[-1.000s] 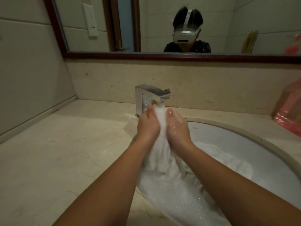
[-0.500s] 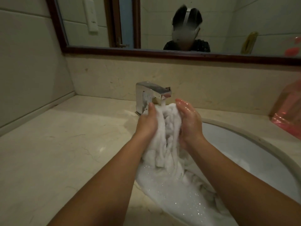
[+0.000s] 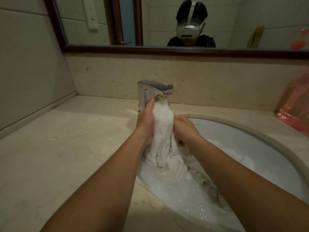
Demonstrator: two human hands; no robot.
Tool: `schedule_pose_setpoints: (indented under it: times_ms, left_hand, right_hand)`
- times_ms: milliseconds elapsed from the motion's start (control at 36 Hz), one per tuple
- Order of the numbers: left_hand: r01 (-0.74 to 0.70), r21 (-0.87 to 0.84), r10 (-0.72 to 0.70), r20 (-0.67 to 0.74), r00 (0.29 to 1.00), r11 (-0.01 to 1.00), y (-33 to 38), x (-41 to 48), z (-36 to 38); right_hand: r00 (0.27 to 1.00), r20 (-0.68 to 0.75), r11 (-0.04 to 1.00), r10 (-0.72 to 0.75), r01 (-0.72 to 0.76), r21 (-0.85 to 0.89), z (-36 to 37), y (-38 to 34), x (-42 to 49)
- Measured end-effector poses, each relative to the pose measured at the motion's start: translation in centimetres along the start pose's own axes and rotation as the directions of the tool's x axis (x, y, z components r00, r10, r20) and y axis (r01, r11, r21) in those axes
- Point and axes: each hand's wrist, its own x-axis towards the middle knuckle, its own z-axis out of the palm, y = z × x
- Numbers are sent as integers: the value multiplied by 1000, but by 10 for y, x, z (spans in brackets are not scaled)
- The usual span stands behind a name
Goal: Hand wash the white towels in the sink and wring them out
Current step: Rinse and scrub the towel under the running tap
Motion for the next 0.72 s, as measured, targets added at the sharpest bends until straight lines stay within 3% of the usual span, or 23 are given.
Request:
schedule_pose_setpoints:
  times_ms: [167,278,417,528,722]
  left_hand:
    - [-22,19,24,-70,997,1000,-3,3,-4]
    - [-28,139,48,-142,989,990,-13,11,-2]
    - [-29,181,56,-144,988,983,-5,3,0]
    - [63,130,-45,-139,989,989,-11,13,-4]
    - [39,-88,-48,-109,993,995,-3,11,-8]
  right_hand:
    - [998,-42,953,-40,51,298,-8,-20,-5]
    - [993,-77,897,-86,111,427,-8,-27,-5]
    - [989,-99,852,-110,145,502,-7,-27,-5]
    - [991,-76,860,-110,133,493,-10,-27,-7]
    - [989,-111,876,-96,137,462,-10,-18,0]
